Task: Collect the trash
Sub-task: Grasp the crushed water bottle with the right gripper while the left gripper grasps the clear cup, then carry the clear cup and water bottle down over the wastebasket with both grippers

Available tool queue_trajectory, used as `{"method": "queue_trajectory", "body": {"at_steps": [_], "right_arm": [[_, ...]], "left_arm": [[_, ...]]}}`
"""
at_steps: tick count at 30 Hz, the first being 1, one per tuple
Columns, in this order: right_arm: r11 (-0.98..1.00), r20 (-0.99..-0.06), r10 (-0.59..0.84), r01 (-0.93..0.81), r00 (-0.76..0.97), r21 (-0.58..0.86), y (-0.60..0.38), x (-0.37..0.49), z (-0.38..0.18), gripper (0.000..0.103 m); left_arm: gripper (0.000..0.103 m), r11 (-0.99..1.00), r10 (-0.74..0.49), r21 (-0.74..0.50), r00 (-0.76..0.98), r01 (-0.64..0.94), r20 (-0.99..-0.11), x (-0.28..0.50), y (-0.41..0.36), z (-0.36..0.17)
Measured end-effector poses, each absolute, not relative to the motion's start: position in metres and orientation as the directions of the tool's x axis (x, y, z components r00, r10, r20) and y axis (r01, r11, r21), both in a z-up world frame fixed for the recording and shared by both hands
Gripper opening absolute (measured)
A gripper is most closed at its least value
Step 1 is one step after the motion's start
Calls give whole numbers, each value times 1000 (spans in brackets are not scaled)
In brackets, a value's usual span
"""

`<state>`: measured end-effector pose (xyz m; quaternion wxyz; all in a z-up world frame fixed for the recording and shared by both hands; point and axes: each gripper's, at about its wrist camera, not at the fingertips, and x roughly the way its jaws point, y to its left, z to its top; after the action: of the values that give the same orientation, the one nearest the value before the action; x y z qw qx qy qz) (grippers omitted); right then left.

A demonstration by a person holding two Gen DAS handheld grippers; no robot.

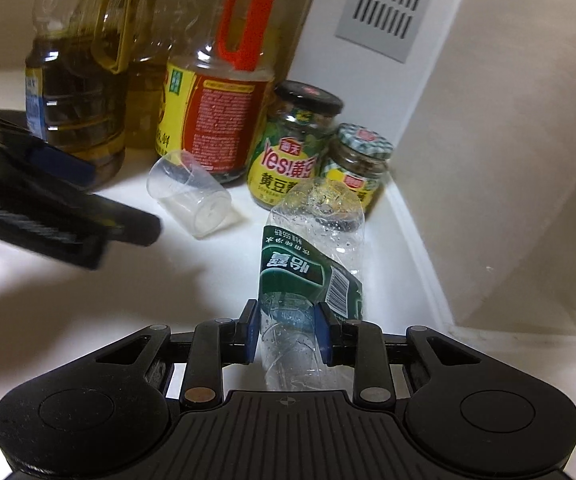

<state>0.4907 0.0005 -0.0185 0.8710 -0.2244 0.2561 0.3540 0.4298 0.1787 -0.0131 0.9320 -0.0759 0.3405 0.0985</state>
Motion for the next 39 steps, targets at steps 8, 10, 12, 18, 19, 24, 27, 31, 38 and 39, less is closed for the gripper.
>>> {"method": "queue_trajectory", "body": {"at_steps": [8, 10, 12, 18, 19, 24, 27, 31, 38, 39], "right_arm": [[670, -624, 484, -719, 613, -187, -29, 483, -20, 29], [673, -626, 483, -717, 612, -181, -32, 480, -21, 29], [676, -626, 481, -714, 613, -180, -36, 478, -21, 29], [680, -630, 482, -714, 609, -170, -43, 472, -20, 29], [679, -629, 484, -715, 608, -169, -45, 471, -19, 29], [671, -621, 505, -725, 600, -155, -55, 462, -12, 29], [657, -615, 524, -739, 590, -149, -64, 450, -9, 29], [634, -613, 549, -761, 568, -138, -79, 437, -10, 29], [596, -610, 595, -796, 524, -102, -108, 417, -9, 29], [592, -610, 598, -799, 520, -100, -111, 413, -9, 29]], "left_arm": [[85, 964, 233, 50, 747, -259, -623, 468, 165, -25], [84, 963, 248, 78, 740, -257, -626, 479, 164, -29], [75, 963, 256, 96, 733, -253, -630, 487, 164, -33], [61, 965, 252, 113, 721, -236, -645, 491, 161, -34], [61, 966, 250, 109, 723, -236, -644, 487, 159, -33], [61, 969, 215, 49, 730, -242, -649, 456, 149, -20], [61, 968, 205, 24, 734, -249, -648, 431, 135, -12], [61, 964, 195, -9, 732, -265, -653, 395, 110, -4], [61, 947, 202, -52, 715, -317, -669, 338, 61, 3], [61, 946, 203, -54, 713, -320, -671, 332, 56, 4]]}}
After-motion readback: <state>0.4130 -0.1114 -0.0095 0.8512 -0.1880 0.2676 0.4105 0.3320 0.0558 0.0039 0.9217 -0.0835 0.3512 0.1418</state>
